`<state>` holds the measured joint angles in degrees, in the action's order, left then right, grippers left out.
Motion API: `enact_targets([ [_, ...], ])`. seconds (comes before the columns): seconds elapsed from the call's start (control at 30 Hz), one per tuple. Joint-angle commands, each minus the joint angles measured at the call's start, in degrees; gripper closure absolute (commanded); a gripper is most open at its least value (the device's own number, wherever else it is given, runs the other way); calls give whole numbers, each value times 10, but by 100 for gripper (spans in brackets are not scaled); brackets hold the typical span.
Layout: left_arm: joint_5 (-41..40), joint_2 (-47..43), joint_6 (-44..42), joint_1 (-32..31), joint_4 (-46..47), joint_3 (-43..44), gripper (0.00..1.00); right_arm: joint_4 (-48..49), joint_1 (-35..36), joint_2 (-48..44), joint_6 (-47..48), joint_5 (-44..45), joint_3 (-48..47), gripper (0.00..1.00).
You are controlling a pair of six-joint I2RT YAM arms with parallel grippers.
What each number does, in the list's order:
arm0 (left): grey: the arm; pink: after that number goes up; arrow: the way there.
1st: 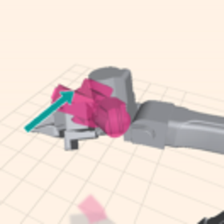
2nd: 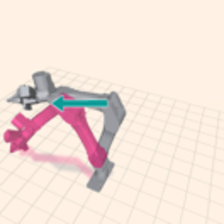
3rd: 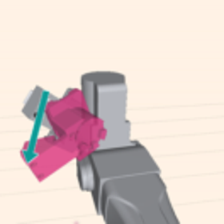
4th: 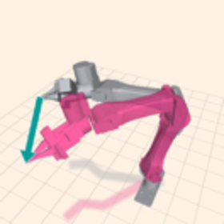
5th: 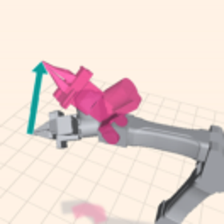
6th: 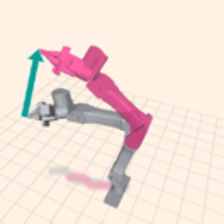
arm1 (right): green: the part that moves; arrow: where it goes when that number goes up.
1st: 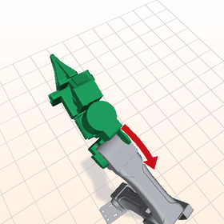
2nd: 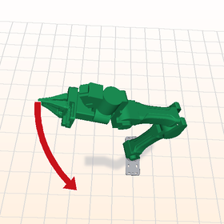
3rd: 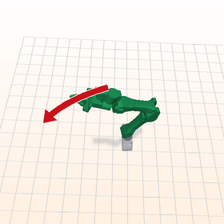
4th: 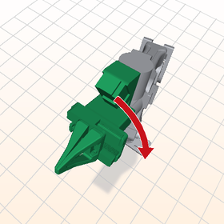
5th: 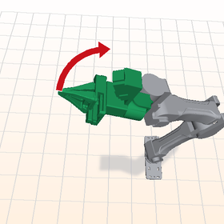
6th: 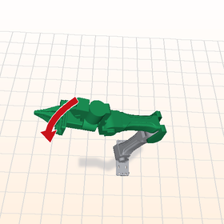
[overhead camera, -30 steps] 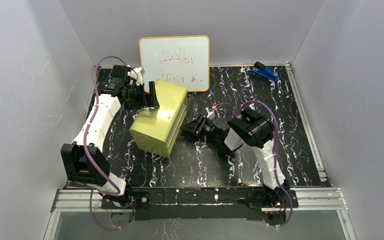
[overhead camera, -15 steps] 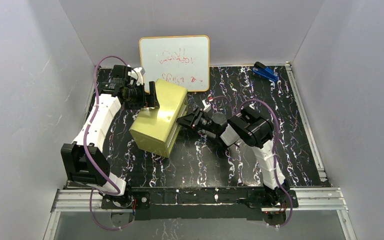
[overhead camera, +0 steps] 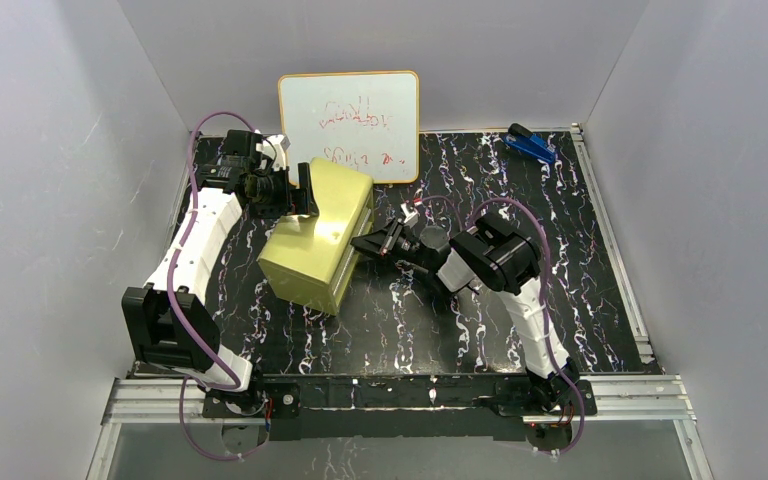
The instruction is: Organize the makeup
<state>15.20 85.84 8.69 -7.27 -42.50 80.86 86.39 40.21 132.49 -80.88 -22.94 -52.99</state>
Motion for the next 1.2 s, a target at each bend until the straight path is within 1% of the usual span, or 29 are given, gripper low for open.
enact_targets([
  [0.0,-38,7,-17,0,-42,-6,2,39,11,3,41,1,-24,99],
  [0.13,-39,6,-17,0,-42,-6,1,46,6,-8,41,3,-3,99],
  [0.53,-46,9,-18,0,-43,-5,2,82,-45,-63,49,-16,113,99],
  [0.8,-51,15,-20,0,-44,-1,2,98,-59,-74,52,-31,156,99],
  [1.0,-54,22,-21,0,-44,1,1,121,-78,-100,60,-44,225,99],
  [1.07,-54,23,-21,0,-44,3,2,116,-82,-115,67,-49,243,99],
  [1.17,-55,28,-21,0,-45,7,2,79,-84,-145,90,-60,257,99],
])
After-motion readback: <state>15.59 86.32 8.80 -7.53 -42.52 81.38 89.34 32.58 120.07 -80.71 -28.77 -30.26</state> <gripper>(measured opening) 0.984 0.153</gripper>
